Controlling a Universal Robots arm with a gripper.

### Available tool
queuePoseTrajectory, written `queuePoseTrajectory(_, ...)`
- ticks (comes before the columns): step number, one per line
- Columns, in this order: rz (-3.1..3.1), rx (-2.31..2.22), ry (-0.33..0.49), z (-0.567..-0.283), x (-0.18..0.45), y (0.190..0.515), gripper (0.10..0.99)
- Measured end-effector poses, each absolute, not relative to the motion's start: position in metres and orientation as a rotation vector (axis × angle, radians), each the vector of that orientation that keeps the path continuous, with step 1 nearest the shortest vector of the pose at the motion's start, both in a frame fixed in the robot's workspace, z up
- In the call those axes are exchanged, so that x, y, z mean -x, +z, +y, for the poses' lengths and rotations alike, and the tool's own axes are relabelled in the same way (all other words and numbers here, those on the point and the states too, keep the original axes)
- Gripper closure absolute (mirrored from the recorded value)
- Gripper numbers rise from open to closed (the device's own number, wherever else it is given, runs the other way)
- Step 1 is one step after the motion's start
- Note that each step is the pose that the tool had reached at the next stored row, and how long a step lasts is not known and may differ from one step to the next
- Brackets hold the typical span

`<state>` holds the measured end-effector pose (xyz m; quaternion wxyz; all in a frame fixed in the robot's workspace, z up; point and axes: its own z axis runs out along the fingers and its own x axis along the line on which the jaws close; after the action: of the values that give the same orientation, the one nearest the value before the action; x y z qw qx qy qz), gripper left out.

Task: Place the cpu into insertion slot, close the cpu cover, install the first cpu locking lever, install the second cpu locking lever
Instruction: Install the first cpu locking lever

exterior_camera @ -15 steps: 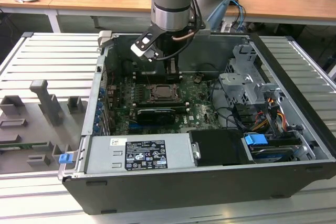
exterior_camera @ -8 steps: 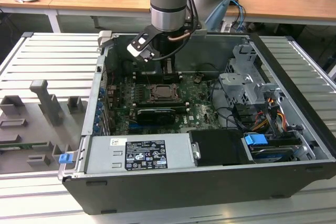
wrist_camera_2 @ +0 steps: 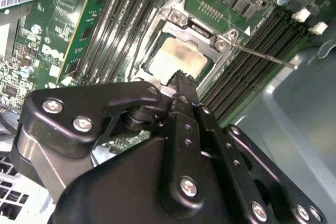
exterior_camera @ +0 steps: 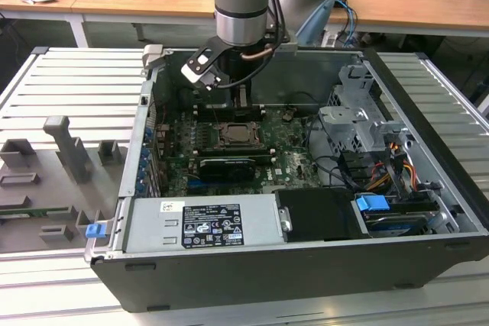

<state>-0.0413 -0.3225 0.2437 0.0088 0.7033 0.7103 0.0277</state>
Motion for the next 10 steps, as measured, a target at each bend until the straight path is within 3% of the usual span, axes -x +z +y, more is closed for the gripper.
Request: queuePoseTrajectory(10, 2.219, -2.197, 0.085, -0.3225, 0.0414, 0.2481, 0.980)
